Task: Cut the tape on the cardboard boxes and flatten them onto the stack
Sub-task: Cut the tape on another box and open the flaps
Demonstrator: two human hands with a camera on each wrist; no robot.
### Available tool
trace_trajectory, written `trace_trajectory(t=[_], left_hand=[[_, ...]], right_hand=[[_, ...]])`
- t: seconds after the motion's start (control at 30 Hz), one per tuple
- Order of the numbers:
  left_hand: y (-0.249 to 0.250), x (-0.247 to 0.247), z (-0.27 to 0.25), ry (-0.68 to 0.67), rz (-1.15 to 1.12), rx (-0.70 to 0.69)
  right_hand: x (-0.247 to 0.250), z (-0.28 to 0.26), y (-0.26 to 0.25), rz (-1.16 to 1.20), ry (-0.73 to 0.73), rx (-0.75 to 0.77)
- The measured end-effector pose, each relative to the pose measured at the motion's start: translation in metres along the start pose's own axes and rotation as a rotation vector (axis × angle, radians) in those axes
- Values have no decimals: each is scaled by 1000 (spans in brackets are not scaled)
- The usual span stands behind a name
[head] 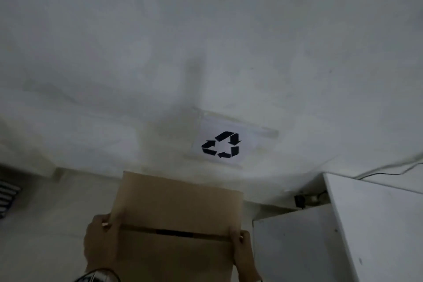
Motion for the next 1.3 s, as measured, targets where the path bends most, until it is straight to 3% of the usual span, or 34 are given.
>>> trace_trajectory(t=[0.1,0.3,0.43,0.53,0.63,0.73,0.93,1.07,1.13,1.2,1.23,1.3], left_hand=[[32,4,-42,-63,-101,-10],[96,-10,-145,-164,-217,-181],[142,-29,-242,-242,-237,-311],[182,-36,-322,-180,-246,-521],[211,-66,-397,-229,-310,-620],[233,-116,-464,-383,-341,-593],[285,-197,-595,-868,-510,-460],[290,-256,-639,-1079,-527,-238],[284,-277,-656,-1132,-505,-147],[272,-295,-669,-1182,-491,-107],[263,-301,-674,-1206,-483,-85],[245,-311,-679,-1245,-457,-71]], right_hand=[[52,-7,-23,50,44,95],[177,-11,-52,142,109,322],[290,-3,-35,177,207,425],[383,-2,-16,228,275,510],[470,5,10,352,330,529],[546,13,41,447,388,499],[652,28,88,753,426,456],[708,41,131,819,648,430],[717,49,152,889,710,309],[709,67,183,1170,610,168],[710,67,194,1186,637,127],[697,84,216,1210,546,70]])
Point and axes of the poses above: each hand's wrist, its own z-axis towards the middle knuckle, its own x-axis out of the back of the hand, y = z × x, the point moved 10 cm from there along z, towards the middle knuckle, and after that the axes turned 13 degrees about y, right-handed, at the moved point
